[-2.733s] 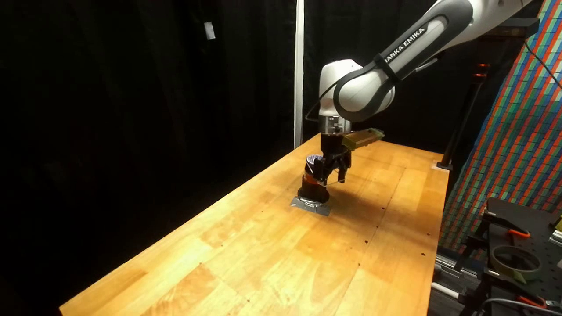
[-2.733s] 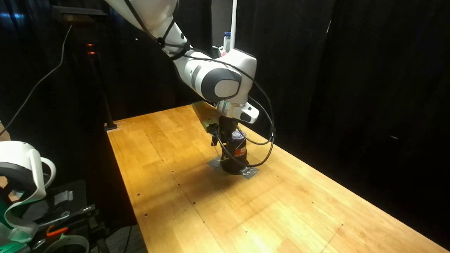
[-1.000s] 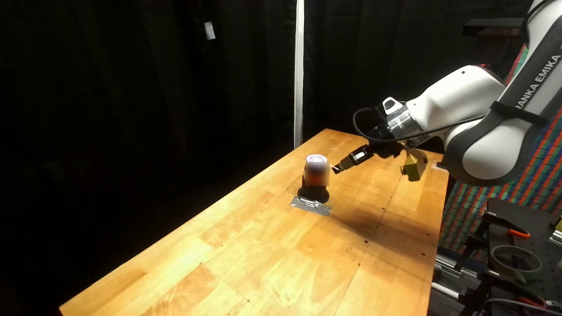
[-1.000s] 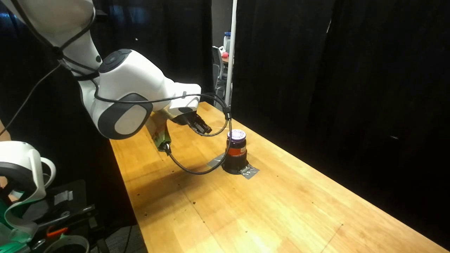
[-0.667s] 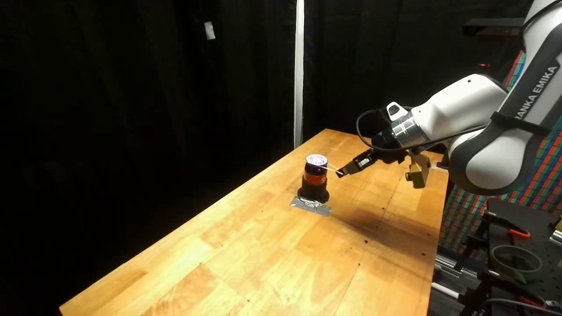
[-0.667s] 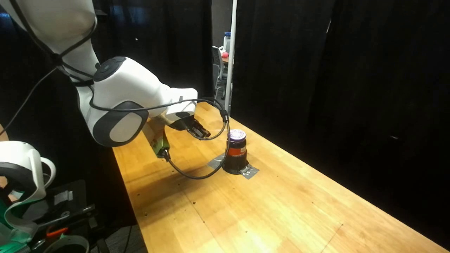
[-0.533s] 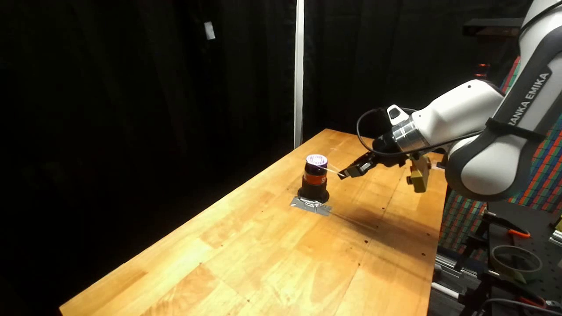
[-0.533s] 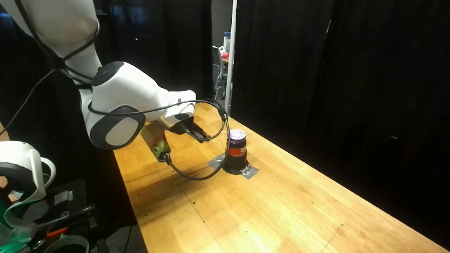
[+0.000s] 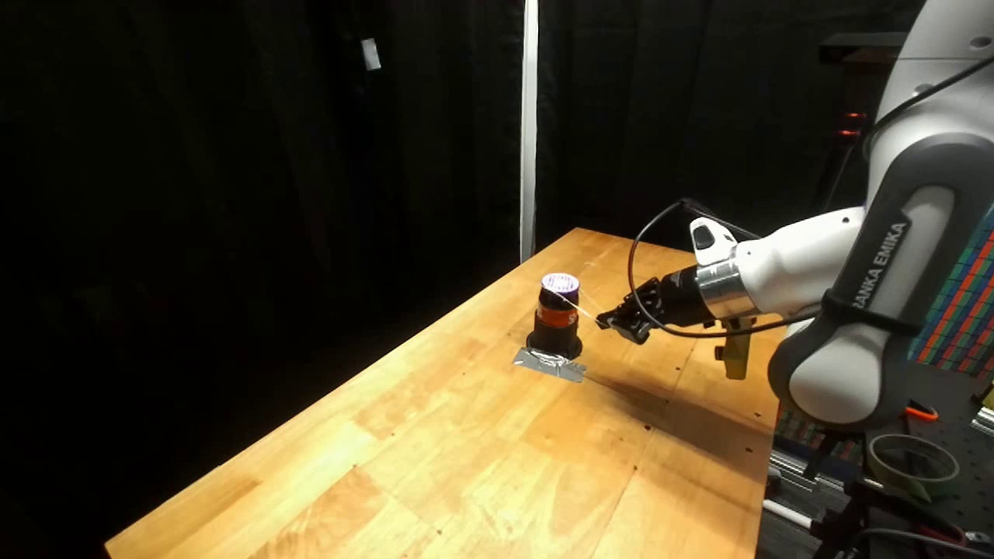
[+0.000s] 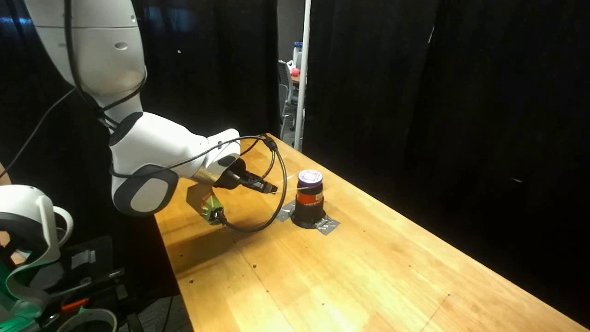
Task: Put a rubber band around the base of the cup
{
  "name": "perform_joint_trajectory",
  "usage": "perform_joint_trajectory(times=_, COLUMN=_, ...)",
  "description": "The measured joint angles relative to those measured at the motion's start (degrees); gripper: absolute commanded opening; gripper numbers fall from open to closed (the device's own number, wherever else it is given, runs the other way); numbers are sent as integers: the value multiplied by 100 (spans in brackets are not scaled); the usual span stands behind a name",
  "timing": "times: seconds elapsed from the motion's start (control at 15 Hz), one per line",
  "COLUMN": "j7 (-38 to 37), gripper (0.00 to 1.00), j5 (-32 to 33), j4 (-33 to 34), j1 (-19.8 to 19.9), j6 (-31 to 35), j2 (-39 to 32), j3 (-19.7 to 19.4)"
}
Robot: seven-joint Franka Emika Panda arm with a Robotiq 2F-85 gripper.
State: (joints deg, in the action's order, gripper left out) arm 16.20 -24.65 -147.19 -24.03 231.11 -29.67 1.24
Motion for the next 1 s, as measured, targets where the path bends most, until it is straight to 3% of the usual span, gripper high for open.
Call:
perform_joint_trajectory(times=0.33, j7=24, gripper=9, j5=-40, j4=551, j1=-69, j6=1076, j2=-702, j3=-7)
perform_joint_trajectory(times=0.8, j7=-63, gripper=10, j5=-80, j4=1412, j1=-825, j6=1053, j2=-1134, j3=-978)
perform_joint_trajectory(times=0.87, j7=-126, gripper=35, j5=-87, j4=1504, j1=-1000, j6=1001, j2=-1197, j3=-1191)
perform_joint_trajectory(times=0.93, j7=-135, gripper=36, j5=-145, j4=1559, j1=-1035, j6=1010, j2=-1242, j3=-1219)
perform_joint_trajectory(times=1.0, j7=-116, gripper=18, j5=-216, j4=1558, j1=-937, j6=1027, j2=-1261, j3=-1066)
